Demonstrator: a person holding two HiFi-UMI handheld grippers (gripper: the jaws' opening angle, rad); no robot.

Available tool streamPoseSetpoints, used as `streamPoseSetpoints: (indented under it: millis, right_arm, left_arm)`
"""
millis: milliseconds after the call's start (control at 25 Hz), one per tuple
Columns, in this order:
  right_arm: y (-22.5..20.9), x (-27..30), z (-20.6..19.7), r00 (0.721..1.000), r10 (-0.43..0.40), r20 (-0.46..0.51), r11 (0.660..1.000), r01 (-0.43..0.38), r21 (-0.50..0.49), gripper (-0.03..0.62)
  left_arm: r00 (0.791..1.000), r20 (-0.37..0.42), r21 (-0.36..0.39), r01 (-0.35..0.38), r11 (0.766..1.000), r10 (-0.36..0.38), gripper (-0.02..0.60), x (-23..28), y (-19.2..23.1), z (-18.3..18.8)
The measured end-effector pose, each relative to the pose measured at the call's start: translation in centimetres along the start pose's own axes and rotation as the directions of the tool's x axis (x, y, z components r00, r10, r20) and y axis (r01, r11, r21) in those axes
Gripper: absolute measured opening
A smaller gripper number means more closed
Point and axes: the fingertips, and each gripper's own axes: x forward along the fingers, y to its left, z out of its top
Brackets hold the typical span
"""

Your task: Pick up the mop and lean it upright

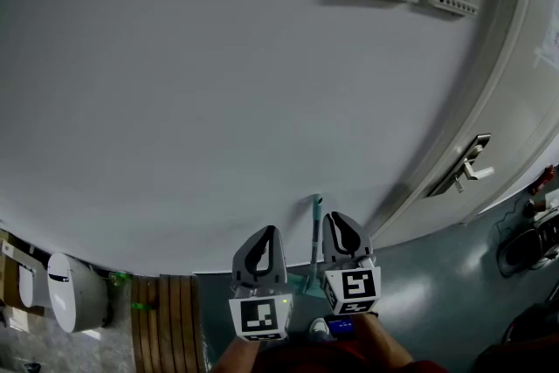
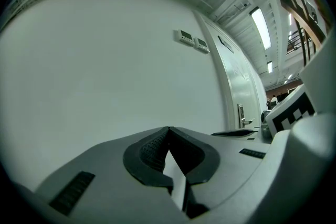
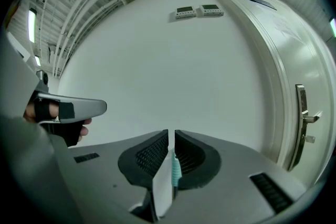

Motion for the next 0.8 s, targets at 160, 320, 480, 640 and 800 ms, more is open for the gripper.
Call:
streamPoseSetpoints:
  millis: [160,320,480,640,800]
  right_arm:
    - [0.1,1.1,-1.1,1.0,0.008,-0.03,1.0,-0.008,0.004,0.109]
    - [0.4,2.4,-3.0,0.997,0.019,-0.077,1.0,-0.02,-0.01,0.134]
    - [0.4,3.4,-4.4,0.995,0.02,-0.099,1.0,-0.021,-0.008,0.166]
    - [0.1,4.6,-5.9,0.991,0.014,-0.13,0.999,-0.018,-0.027,0.176]
    - [0.0,5.8,-7.4,0.987,0.011,-0.16,0.998,-0.02,-0.053,0.181]
  left_arm:
    - [1.0,0.003,0.002,-0.013,1.0,0.013,0.014,-0.2,0.5,0.1]
    - [1.0,0.001,0.007,-0.03,1.0,0.03,0.014,-0.6,1.0,0.1]
    - [0.999,0.005,0.012,-0.047,0.999,0.047,0.014,-1.2,1.6,0.4]
    - [0.998,0.008,0.018,-0.064,0.998,0.064,0.014,-1.7,2.1,0.6]
    - [0.997,0.007,0.023,-0.08,0.996,0.08,0.014,-2.2,2.7,0.8]
